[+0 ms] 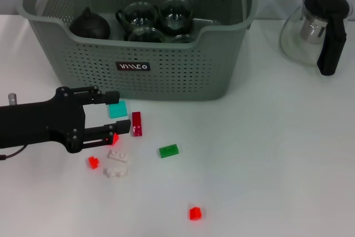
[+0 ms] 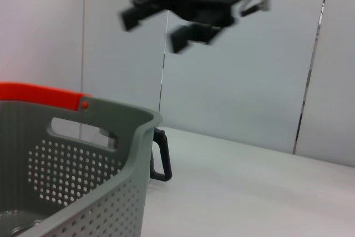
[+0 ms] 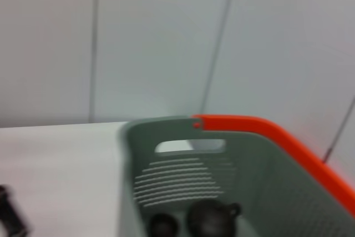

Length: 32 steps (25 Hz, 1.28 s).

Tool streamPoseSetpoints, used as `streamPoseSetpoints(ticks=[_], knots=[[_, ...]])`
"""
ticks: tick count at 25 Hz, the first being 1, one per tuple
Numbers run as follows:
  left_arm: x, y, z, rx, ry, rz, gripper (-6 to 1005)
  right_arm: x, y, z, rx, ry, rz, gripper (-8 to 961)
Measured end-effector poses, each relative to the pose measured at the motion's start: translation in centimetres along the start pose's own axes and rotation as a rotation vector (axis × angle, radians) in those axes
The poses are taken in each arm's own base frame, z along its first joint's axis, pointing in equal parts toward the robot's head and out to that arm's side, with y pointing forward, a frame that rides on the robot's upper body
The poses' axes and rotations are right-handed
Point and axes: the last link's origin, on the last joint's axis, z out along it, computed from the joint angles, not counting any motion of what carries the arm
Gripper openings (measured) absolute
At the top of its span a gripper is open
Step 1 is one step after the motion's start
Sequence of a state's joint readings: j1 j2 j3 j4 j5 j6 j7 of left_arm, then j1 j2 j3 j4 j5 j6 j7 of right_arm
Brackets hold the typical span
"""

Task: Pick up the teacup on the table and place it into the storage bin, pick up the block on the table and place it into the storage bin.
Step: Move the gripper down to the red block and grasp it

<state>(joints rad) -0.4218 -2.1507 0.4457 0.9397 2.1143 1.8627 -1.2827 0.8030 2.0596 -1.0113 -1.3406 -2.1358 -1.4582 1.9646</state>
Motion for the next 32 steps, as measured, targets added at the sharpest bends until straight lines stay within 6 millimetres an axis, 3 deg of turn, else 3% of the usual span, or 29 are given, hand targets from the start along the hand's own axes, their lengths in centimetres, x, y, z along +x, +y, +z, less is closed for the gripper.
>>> streamPoseSetpoints(ticks=[5,10,18,24,32], knots=[[0.0,0.1,-0.2,-0.005,-0.015,0.011,648,2.7,3.5,-2.5,-0.133,0.090,0.006,871],[-0.2,0.3,-0.4,-0.020,-0.040,0.018,648,4.6,7.1,-2.7,-0.334,0.211,0.045,869],[-1.4,0.1,-0.5,-0.011,-0.133,0.001,648,6.4,8.9,0.8,-0.440,0.358,0.080,866],[-2.2,-0.1,-0.5,0.023,-0.159,0.011,648,6.7,9.7,4.8,-0.512,0.485,0.048,866],[-2.5,-0.1,-0.4,0.020,-0.176,0.018,648,6.8,11.6,8.6,-0.550,0.614,-0.053,855]])
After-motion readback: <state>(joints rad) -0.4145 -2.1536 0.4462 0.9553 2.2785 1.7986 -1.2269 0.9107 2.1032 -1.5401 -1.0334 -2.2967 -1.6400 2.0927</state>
